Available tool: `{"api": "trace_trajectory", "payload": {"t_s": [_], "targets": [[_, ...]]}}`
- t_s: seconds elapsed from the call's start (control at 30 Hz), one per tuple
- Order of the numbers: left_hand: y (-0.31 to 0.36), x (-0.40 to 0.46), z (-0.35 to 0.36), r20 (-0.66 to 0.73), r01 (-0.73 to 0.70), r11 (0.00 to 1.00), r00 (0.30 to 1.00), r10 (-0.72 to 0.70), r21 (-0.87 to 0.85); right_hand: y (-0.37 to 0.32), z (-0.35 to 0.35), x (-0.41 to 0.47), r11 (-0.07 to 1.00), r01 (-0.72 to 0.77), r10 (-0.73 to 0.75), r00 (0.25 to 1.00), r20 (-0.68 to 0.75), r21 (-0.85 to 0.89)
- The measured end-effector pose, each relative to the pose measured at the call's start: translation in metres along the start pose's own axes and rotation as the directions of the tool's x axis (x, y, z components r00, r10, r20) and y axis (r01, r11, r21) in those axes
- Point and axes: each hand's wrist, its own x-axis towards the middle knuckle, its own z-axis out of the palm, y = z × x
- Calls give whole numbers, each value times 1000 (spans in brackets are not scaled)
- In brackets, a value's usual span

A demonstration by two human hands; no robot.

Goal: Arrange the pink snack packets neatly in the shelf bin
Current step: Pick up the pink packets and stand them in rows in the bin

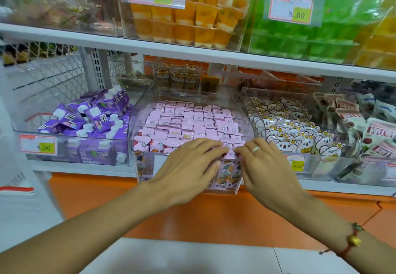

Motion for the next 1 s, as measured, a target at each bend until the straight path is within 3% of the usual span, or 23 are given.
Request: {"api": "trace_trajectory", "payload": {"t_s": [0.03,0.1,0.17,0.2,0.27,0.33,0.4,0.53,0.67,0.87,1.0], "targets": [[-4,-2,-9,-42,4,1000,999,-5,-13,1,-4,5,998,-33,33,999,-8,46],[-19,-9,-29,-254,88,992,961,-109,-92,0,-10,16,985,-76,90,993,-81,158],[-41,-20,-44,-458,222,943,831,-315,-247,-8,-14,31,952,-64,119,978,-170,300],[-52,-27,-49,-485,289,895,762,-430,-339,-16,-13,42,919,-51,128,976,-175,391],[-68,-38,-53,-391,404,764,681,-618,-503,-38,-6,68,829,-32,110,988,-106,558],[-74,-42,-50,-232,468,659,684,-692,-588,-62,4,94,743,-38,63,998,-13,669],[-76,-42,-43,-147,500,631,703,-696,-593,-81,14,111,673,-57,9,998,69,738],[-78,-37,-38,-172,506,623,678,-715,-596,-82,28,123,671,-68,-65,987,150,738],[-79,-40,-38,-151,477,620,704,-694,-623,-63,22,124,555,-209,-117,939,324,805],[-77,-42,-39,-93,442,546,711,-697,-712,-66,18,136,694,-199,-48,946,320,692],[-80,-43,-44,-62,433,557,749,-660,-709,-72,19,141,808,-48,-39,990,135,587]]}}
